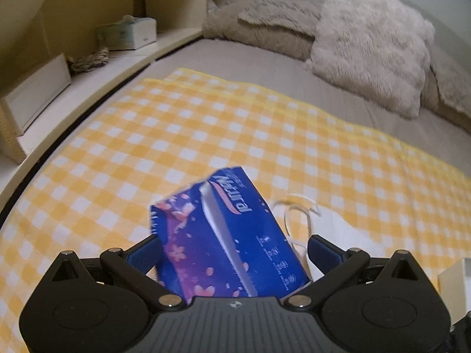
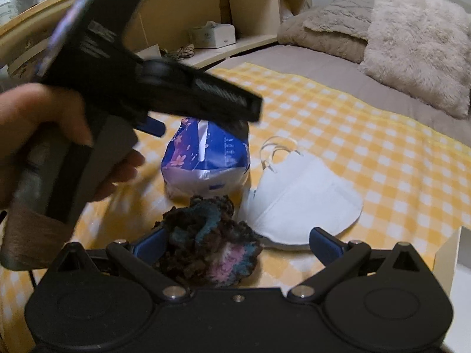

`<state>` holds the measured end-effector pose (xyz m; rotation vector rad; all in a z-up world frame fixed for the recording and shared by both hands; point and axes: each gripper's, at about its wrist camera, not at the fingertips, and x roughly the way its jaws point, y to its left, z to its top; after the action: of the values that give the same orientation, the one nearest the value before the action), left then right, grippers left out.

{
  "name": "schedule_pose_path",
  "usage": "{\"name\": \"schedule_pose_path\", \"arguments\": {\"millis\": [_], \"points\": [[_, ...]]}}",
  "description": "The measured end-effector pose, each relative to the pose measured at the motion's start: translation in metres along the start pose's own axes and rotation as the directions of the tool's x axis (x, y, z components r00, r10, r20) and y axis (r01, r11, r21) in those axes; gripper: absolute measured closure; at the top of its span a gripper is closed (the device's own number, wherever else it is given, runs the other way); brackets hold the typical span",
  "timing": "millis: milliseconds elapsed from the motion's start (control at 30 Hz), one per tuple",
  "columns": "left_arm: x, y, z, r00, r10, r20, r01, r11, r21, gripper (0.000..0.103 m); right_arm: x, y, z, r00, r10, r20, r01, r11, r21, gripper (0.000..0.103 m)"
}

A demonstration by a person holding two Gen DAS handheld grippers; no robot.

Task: Organize soft objects
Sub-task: 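Grasp the blue floral tissue pack with left tool while right tool grasps the knitted scrunchie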

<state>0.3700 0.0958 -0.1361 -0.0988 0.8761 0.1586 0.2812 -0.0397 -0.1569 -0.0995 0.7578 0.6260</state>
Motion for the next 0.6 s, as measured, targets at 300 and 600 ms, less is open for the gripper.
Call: {"name": "schedule_pose_path", "arguments": {"millis": [300, 600], "points": [[0.014, -0.005, -0.003, 0.995, 0.093, -0.039, -0.092, 0.995, 0.04, 0.0, 0.005, -0.002, 0.001, 0.998, 0.059, 0.001, -0.059, 0.998, -0.017, 0.0], [0.009, 0.025, -0.003, 0.989, 0.126, -0.077, -0.132, 0.989, -0.069, 0.0, 0.018, 0.0, 0.001, 0.994, 0.105, -0.024, -0.104, 0.993, 0.056, 0.008]]}}
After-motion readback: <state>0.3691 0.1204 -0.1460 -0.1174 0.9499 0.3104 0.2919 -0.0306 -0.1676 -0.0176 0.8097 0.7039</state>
